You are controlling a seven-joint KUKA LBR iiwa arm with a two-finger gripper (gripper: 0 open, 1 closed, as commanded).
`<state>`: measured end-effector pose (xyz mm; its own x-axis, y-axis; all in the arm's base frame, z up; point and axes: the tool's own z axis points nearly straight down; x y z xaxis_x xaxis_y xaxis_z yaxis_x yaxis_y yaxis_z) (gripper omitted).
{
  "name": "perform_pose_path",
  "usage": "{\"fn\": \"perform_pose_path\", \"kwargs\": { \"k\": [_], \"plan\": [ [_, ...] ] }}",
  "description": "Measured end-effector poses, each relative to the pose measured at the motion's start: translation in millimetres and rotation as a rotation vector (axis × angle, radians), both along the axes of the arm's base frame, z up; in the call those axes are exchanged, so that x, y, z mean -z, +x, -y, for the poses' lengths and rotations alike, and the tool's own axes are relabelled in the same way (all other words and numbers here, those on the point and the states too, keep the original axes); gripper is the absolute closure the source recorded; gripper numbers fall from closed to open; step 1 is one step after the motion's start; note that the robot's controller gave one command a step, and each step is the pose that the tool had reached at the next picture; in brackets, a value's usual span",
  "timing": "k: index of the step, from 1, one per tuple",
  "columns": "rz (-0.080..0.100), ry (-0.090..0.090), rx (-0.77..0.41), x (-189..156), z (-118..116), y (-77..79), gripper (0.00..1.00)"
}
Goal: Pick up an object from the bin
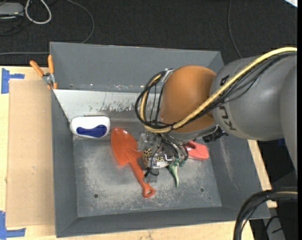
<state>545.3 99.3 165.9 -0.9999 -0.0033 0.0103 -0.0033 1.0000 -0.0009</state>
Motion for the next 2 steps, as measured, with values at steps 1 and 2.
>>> {"fn": "perform_pose_path", "kwargs": {
  "k": [1,2],
  "plan": [
    [0.007,0.001,0.005,-4,1,1.9,0.00],
    [-0.002,0.000,0.068,99,-57,3.7,0.00]
  ]
}}
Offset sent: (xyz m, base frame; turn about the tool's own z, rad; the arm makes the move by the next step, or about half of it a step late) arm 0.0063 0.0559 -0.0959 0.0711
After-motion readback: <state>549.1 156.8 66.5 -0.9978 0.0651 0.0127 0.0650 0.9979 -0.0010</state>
